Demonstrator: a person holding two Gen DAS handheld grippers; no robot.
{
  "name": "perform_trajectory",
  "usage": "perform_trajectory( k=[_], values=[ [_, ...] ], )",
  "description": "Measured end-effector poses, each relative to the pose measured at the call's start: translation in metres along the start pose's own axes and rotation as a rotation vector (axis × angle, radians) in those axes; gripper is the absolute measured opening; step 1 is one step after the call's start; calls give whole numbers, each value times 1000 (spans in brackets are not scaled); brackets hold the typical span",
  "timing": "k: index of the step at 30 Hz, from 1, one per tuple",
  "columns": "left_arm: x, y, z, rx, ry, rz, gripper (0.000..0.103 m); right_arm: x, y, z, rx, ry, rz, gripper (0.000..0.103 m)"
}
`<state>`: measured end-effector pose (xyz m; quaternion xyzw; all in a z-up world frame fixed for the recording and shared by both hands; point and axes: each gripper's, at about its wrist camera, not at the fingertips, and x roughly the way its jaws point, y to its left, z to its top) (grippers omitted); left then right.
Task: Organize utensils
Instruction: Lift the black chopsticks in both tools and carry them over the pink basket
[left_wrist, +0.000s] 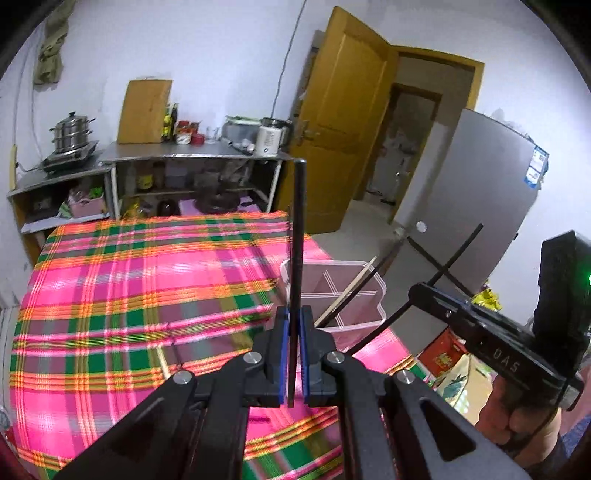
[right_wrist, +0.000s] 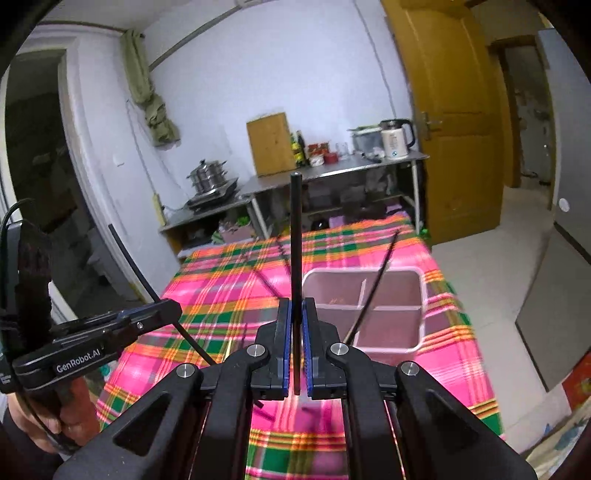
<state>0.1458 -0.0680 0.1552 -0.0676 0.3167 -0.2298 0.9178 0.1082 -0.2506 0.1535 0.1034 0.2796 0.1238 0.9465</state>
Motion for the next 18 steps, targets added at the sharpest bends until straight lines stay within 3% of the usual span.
perform_trajectory(
  k=[10, 18],
  values=[
    [18, -27, 56, 29, -73, -34, 6, -16, -22, 36, 22, -99, -39, 5],
    [51, -34, 64, 52, -69, -32, 6, 6, -36, 39, 51, -95, -59, 5]
  ],
)
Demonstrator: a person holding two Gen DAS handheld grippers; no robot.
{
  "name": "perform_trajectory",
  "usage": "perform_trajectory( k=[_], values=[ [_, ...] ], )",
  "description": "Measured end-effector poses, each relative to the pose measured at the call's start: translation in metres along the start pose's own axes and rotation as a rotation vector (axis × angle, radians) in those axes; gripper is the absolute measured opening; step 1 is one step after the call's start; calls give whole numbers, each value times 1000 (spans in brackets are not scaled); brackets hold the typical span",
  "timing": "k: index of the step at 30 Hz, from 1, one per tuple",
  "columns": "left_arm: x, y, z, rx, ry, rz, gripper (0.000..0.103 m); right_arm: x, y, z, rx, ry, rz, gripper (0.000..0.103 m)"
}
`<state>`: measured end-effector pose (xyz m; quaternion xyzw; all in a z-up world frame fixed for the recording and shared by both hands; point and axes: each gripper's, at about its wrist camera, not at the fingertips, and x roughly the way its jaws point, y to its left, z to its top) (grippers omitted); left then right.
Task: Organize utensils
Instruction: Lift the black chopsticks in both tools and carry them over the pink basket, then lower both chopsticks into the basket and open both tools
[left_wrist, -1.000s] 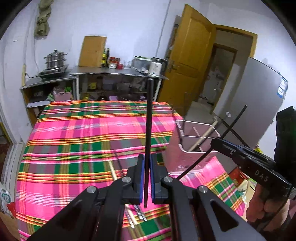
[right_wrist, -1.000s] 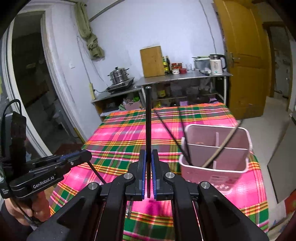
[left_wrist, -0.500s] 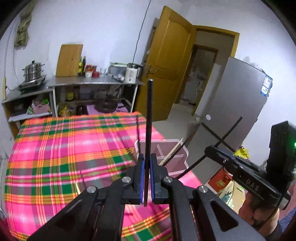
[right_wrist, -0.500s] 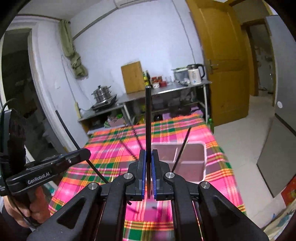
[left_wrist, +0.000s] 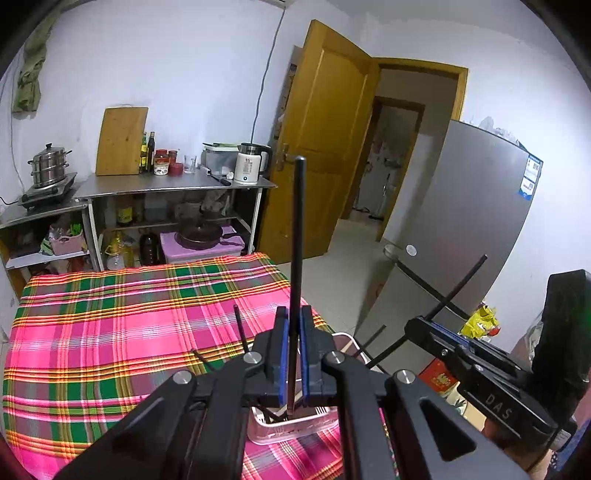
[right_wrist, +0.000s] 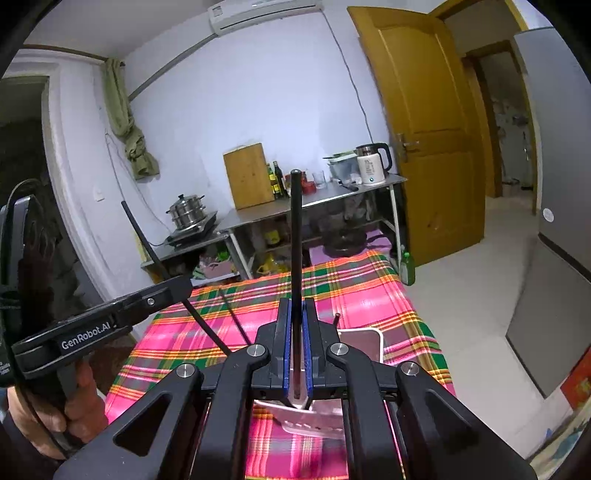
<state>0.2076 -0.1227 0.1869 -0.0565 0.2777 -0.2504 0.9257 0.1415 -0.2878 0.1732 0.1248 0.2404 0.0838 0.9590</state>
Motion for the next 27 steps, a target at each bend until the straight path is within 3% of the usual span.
perform_trajectory(
  k=[16, 24, 26, 27],
  values=[
    [56, 15, -28, 2, 52, 11, 6, 44, -7, -29, 16, 61, -9, 5],
    [64, 19, -46, -3, 96, 5, 7, 59, -6, -39, 11, 117, -17, 6],
    [63, 20, -48, -4, 98, 3, 11, 62, -6, -42, 14, 136, -19, 6],
    [62, 20, -48, -2, 96, 4, 18, 64, -6, -43, 15, 145, -22, 6]
  ],
)
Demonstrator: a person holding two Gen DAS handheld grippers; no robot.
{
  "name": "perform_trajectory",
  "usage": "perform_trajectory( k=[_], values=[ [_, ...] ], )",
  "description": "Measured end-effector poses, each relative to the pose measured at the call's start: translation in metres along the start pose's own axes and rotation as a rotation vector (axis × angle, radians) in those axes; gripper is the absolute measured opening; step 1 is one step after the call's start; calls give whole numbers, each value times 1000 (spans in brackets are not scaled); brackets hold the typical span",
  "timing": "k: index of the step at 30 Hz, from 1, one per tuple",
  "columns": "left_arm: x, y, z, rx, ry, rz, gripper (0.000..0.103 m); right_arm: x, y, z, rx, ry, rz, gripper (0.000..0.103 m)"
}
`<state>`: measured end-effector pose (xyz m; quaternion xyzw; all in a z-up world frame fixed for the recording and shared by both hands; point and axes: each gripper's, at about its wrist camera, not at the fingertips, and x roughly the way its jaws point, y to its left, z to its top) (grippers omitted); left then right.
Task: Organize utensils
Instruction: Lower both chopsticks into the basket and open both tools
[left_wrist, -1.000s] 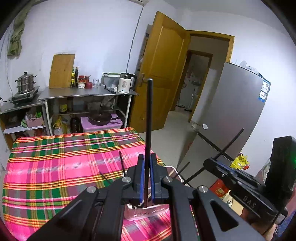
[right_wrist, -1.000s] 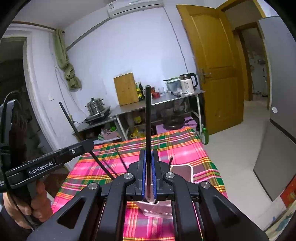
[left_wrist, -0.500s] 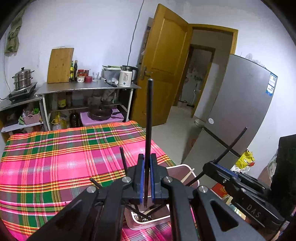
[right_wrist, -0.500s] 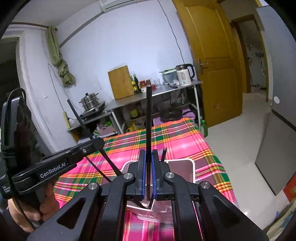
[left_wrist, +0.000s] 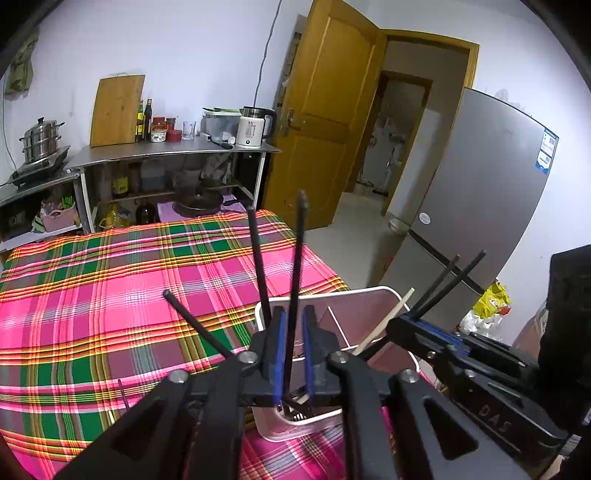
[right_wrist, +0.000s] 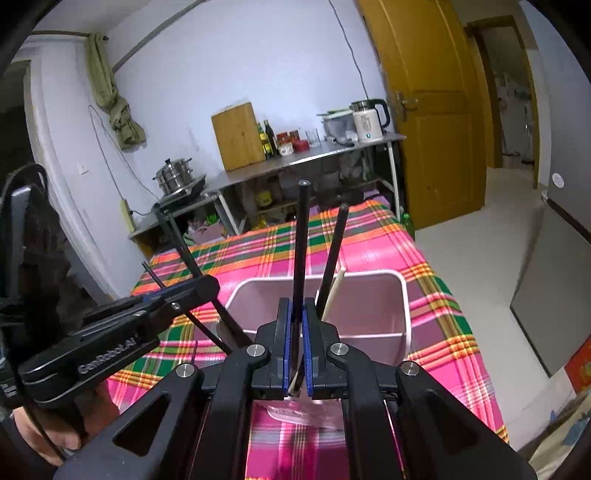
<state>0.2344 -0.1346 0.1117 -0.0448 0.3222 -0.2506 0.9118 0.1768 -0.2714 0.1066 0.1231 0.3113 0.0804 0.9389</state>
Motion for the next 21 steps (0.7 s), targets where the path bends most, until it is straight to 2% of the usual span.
perform_trajectory(
  k=[1, 12, 21],
  values=[
    [-2, 0, 0, 1, -4, -3, 23, 0, 0, -1, -1, 8, -4, 6],
    [-52, 10, 1, -8, -85, 9, 23, -34, 7, 4, -20, -53, -25, 18],
    [-91, 32, -26, -46, -109, 52, 23, -63, 21, -9, -44, -74, -5, 18]
  ],
)
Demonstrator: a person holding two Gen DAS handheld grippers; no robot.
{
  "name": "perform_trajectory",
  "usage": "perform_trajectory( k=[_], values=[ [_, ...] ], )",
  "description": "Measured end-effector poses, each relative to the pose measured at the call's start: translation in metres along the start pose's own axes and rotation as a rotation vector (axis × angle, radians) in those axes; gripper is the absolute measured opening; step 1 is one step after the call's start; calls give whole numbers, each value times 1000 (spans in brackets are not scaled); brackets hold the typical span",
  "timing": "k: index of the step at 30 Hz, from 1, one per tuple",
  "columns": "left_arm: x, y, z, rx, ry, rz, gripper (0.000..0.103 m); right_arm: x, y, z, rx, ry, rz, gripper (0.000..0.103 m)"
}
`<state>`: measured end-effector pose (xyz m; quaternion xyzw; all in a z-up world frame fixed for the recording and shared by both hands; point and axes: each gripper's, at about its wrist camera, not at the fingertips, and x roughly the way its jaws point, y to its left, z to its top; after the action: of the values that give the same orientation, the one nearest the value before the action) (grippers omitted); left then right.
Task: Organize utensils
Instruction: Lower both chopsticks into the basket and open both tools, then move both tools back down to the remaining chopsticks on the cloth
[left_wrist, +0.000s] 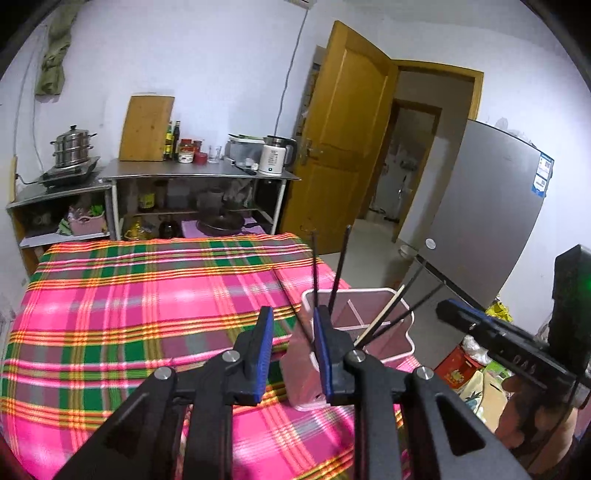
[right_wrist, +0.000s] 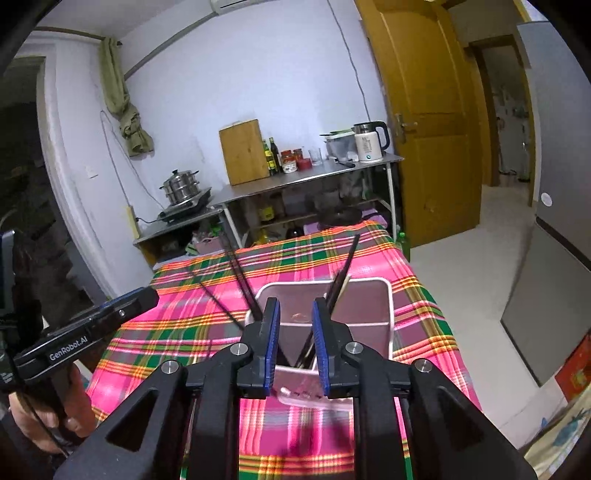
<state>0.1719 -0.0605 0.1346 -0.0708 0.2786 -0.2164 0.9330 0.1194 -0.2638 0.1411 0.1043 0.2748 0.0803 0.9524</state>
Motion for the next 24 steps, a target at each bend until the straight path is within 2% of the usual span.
perform_trajectory(
  k=[13, 24],
  values=[
    [-38, 41, -49, -74, 24, 91, 23, -7, 32, -31, -50, 42, 80, 18],
    [-26, 65, -96, -137, 112, 149, 23, 14, 51, -58, -83, 125, 123, 18]
  ],
)
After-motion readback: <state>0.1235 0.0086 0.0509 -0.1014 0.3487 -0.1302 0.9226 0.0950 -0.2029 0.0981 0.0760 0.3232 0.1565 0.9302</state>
